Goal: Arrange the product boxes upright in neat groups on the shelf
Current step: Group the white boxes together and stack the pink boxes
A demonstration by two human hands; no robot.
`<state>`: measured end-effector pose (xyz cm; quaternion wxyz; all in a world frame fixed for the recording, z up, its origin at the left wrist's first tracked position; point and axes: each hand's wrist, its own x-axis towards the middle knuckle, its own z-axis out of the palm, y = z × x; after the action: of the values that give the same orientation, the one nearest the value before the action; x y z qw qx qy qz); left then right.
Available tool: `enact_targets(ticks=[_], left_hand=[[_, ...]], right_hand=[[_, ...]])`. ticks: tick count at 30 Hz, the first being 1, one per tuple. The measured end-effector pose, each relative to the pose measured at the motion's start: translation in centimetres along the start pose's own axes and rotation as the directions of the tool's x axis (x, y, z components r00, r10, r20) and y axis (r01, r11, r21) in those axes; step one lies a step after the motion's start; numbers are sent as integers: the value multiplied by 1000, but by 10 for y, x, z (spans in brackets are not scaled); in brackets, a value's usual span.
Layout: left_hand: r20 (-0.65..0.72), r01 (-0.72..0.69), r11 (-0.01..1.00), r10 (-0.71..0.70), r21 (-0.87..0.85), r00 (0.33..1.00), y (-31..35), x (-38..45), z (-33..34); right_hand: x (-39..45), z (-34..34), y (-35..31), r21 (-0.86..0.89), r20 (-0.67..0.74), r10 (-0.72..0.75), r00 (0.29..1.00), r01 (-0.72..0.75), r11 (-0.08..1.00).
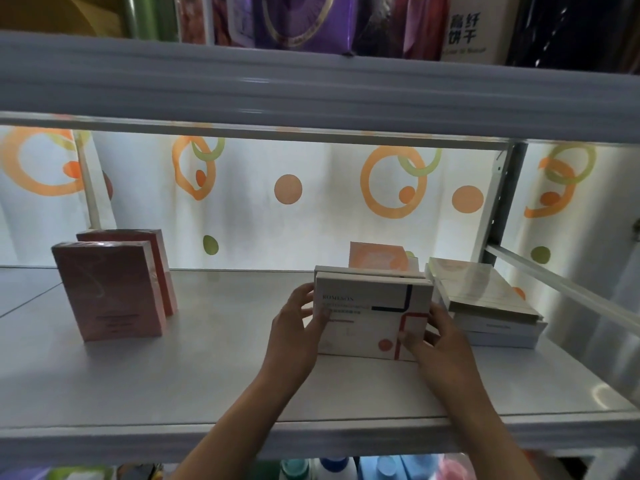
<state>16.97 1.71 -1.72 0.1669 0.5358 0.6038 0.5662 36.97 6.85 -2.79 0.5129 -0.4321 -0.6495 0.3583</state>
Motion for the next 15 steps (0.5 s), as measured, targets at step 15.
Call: enact_targets(ticks=[15], left_hand=[[-192, 64, 998, -68, -29, 979, -27, -14, -78]], right_hand=[[-28, 87, -28, -128, 30, -136, 990, 138, 982]])
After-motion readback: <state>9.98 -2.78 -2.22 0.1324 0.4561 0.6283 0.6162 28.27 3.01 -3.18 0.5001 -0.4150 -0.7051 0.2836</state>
